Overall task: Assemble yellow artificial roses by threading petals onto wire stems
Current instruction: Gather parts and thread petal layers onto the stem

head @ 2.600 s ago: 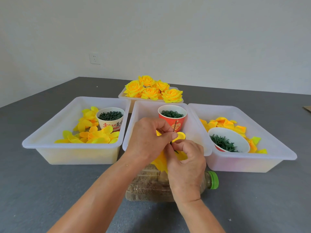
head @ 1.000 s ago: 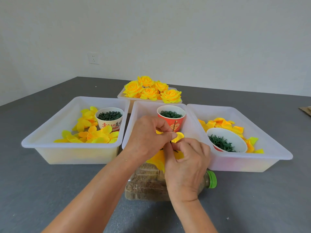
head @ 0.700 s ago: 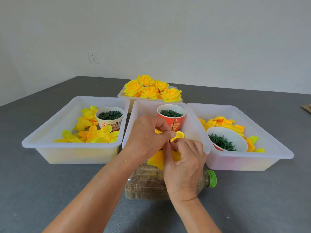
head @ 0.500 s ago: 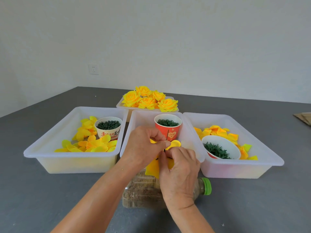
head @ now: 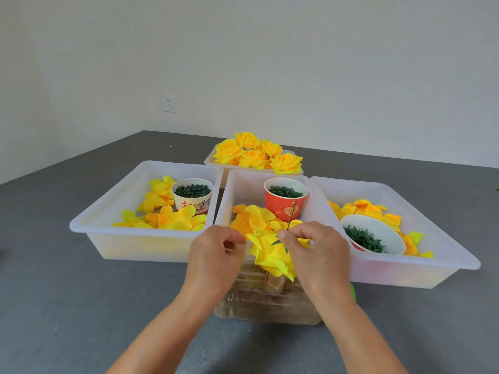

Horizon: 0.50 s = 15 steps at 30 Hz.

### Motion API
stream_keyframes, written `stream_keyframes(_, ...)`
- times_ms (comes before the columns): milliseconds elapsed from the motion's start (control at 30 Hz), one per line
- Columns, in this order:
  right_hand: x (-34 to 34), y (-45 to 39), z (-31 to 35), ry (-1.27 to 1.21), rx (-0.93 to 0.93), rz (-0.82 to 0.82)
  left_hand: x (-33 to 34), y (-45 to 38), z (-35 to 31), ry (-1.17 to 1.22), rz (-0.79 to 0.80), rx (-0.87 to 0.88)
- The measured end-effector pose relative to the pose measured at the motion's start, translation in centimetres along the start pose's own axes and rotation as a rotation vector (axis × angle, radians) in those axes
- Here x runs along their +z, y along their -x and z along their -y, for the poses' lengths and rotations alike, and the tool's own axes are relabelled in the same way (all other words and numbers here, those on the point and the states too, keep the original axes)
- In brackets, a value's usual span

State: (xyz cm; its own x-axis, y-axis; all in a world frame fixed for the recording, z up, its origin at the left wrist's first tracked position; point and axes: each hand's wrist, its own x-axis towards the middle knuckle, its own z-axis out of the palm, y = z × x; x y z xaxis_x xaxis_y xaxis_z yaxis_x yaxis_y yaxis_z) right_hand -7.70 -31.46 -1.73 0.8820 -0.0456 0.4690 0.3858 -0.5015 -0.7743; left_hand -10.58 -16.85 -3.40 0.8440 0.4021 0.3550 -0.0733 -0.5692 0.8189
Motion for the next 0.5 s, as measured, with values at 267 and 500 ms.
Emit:
stream_keyframes(267, -0.3, -0.7, 1.0, -0.053, 0.003, -0.036, 1.3, 1.2, 0.0, -0.037, 0.258, 0.034)
stream_keyframes(500, -0.1, -0.7, 1.1, -0.019, 0.012, -0.033, 2.3, 0.4, -0.6, 0.168, 0.22, -0.075)
